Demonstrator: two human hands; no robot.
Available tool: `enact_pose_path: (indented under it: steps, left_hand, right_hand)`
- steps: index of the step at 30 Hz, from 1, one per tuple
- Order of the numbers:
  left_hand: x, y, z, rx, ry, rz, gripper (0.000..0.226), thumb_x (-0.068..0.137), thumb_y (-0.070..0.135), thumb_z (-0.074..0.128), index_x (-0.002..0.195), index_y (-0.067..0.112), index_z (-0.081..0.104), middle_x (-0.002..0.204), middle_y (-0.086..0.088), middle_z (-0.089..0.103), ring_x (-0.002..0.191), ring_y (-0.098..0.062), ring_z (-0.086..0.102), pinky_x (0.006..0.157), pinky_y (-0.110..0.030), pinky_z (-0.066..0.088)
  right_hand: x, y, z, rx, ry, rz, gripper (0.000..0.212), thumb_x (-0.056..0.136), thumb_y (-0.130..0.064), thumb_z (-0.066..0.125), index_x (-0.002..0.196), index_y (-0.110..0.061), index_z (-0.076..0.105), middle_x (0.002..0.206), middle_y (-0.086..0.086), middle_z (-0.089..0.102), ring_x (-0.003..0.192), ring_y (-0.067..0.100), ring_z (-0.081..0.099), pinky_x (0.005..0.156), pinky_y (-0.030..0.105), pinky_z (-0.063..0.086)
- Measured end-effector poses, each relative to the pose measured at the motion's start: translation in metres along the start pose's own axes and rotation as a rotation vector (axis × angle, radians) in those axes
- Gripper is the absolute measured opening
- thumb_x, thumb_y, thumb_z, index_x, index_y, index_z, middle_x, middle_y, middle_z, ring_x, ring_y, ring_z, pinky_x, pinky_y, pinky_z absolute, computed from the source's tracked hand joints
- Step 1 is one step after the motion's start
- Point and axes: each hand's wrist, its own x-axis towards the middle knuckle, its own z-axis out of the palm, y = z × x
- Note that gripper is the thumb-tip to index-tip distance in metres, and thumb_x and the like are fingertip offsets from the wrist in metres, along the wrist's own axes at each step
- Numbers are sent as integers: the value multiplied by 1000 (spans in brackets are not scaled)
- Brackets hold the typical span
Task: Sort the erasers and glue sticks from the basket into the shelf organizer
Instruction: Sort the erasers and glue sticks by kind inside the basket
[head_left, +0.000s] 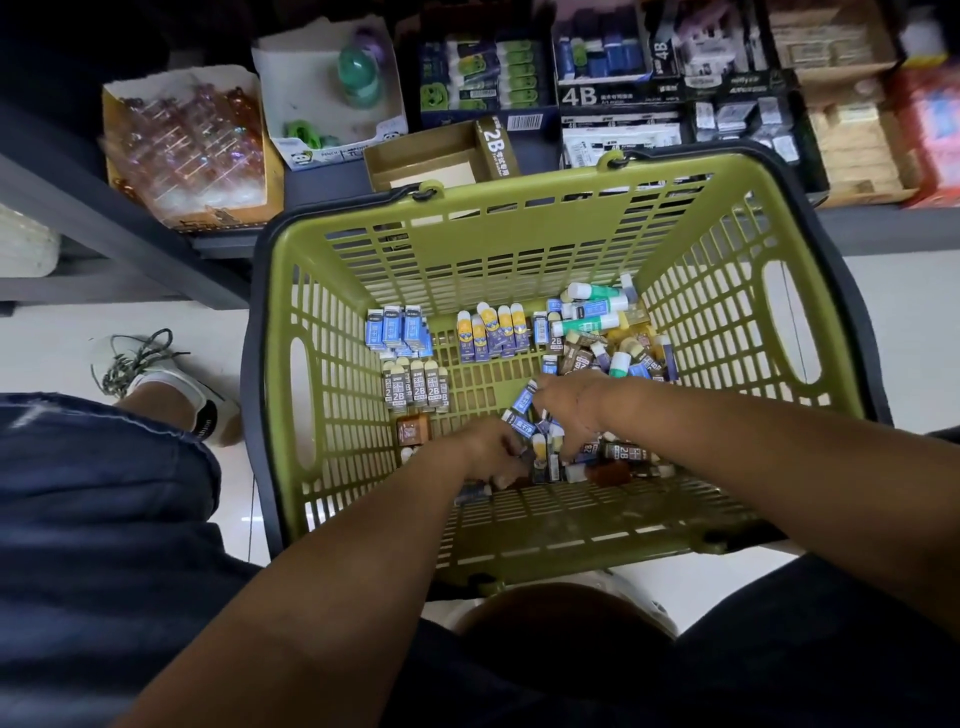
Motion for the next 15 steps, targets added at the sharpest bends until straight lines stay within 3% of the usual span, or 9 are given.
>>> enact_pose_path:
  steps: [3,5,8,12,15]
  left_hand:
    - [-8,-4,-10,-341,36,-16,12,87,27,71,96,24,65,107,0,66,93,-16,63,75,-27,51]
    - [-16,-3,-15,-583,14,-8,15,90,22,67,104,19,63,111,-4,66,93,-16,62,75,-26,52]
    - [-27,-3,-21,-941,-22,-28,14,93,15,62,106,14,59,94,-4,66,82,-14,64,77,-29,57]
    - [-34,-11,-24,-1151,-31,-58,10,96,11,51,103,8,58,71,-2,57,63,-14,62,67,-29,58]
    - [-38,-16,-23,-1215,43,-93,10,95,11,51,97,11,61,77,-2,55,69,-15,58,60,-26,57]
  right_hand:
    - [4,3,-4,-15,-70,-11,76,74,-52,74,134,-14,47,133,5,48,106,25,58,74,32,51]
    - [3,6,-6,48,-107,-15,76,77,-48,73,137,-14,41,122,5,55,106,24,56,73,31,45]
    - [1,13,-7,159,-131,-11,81,79,-45,72,143,-15,33,133,6,48,118,24,50,79,28,41]
    - [-6,29,-4,387,-142,10,87,72,-51,77,143,-21,36,144,8,40,119,27,53,90,36,51]
    - [-18,42,-4,709,-97,16,72,75,-46,76,136,-26,45,151,5,29,128,26,46,92,36,50]
